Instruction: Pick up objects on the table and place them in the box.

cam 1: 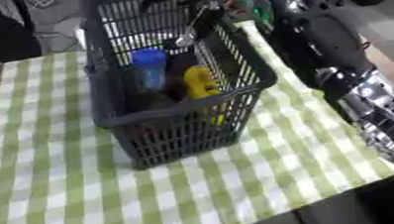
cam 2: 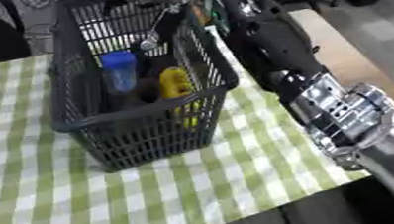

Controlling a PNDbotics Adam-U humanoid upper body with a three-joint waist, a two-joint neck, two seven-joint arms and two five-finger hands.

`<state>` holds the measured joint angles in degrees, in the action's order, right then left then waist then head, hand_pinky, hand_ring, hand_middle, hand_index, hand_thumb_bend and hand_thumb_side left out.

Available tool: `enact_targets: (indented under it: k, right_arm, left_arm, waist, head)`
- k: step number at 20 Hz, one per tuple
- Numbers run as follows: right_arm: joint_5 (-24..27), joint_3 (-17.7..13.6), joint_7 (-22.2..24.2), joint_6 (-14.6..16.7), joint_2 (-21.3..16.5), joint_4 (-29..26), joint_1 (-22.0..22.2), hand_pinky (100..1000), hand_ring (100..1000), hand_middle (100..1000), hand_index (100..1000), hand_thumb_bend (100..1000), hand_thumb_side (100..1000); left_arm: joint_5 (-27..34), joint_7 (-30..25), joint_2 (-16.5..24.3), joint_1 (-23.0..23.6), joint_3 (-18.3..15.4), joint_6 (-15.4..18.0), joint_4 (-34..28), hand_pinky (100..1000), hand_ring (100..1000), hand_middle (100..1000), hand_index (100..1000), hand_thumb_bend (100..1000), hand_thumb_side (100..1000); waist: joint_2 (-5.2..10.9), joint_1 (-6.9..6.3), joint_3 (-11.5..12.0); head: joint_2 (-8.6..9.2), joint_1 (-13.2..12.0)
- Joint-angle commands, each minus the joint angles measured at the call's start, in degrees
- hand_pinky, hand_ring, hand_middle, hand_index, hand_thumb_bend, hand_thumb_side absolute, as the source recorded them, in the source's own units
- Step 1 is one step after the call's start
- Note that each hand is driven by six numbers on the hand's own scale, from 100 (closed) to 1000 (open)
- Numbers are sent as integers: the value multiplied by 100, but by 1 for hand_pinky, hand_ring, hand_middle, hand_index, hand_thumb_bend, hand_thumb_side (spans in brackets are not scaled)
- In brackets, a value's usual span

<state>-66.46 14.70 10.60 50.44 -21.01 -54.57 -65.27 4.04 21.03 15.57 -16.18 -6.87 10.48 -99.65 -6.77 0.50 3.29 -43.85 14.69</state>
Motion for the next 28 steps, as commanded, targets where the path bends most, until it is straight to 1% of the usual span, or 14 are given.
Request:
enact_targets:
  k: [1,7,9,10,11,12,15,16,17,18,19,22,25,28]
  right_arm:
    - [68,-99,-90,-51,-152,-59,-111,1000,1000,1000,1000,466,779]
    - [109,-151,-8,-95,-177,-35,-78,1000,996,1000,1000,461,743]
    - [254,-195,-187,-77,-188,-113,-58,919,909,969,1000,438,739]
    - [482,-266,-410,-113,-174,-149,-15,843,827,865,977,209,709]
    - [723,-280,-592,-141,-187,-165,22,832,814,850,964,192,715]
    - [1068,-323,-802,-198,-209,-195,87,754,725,752,890,100,738]
    - [2125,-390,-1141,-448,-387,-425,334,681,628,653,843,100,725]
    - [2527,-420,-1145,-581,-474,-528,472,658,600,620,835,100,409]
    - [2874,-430,-1075,-694,-550,-639,575,658,600,620,835,100,409]
    - [3231,-465,-974,-824,-651,-787,709,618,559,591,755,100,287]
    - [3566,-498,-853,-955,-753,-975,831,614,556,589,752,100,301]
    - [4216,-648,-644,-1214,-1080,-1614,1187,517,499,498,581,100,214]
    - [4490,-764,-739,-1332,-1303,-2023,1453,474,492,430,488,100,139]
    - [4508,-887,-826,-1442,-1508,-2225,1707,494,529,468,432,100,103]
  left_arm:
    - [9,1,134,-43,-14,8,-78,471,702,651,759,504,684]
    - [5,5,132,-38,-17,8,-75,470,702,650,759,502,685]
    - [8,6,127,-37,-18,10,-75,470,702,650,759,502,685]
    - [9,8,124,-38,-21,12,-76,470,702,650,759,502,685]
    - [9,9,124,-39,-23,12,-76,470,702,650,759,502,685]
    - [9,13,124,-40,-28,13,-78,470,702,650,759,501,686]
    - [7,29,129,-35,-43,13,-79,468,702,649,758,500,687]
    - [6,35,128,-33,-49,12,-80,467,702,649,758,499,688]
    - [5,39,128,-33,-51,12,-80,467,702,649,758,499,688]
    - [3,42,131,-34,-55,12,-82,467,702,648,757,498,689]
    - [1,45,134,-35,-58,11,-83,467,702,648,757,498,689]
    - [-5,54,132,-34,-66,9,-86,464,703,648,757,496,691]
    - [-7,60,129,-52,-71,11,-90,465,703,648,758,495,690]
    - [-8,61,132,-66,-71,11,-95,465,703,648,758,493,691]
  waist:
    - [194,88,9]
    - [195,89,5]
    - [194,89,-1]
    - [191,85,-7]
    - [189,84,-10]
    - [180,80,-15]
    - [150,74,-36]
    - [133,70,-51]
    - [124,70,-56]
    - [108,71,-74]
    - [97,73,-85]
    - [48,76,-145]
    - [23,74,-201]
    - [5,69,-242]
  head:
    - [-26,13]
    - [-26,-9]
    - [-26,-27]
    - [-26,-54]
    - [-26,-69]
    - [-26,-101]
    - [-26,-178]
    - [-26,-217]
    - [-26,-234]
    - [-15,-281]
    - [-8,-312]
    - [-2,-441]
    - [4,-502]
    - [-2,-538]
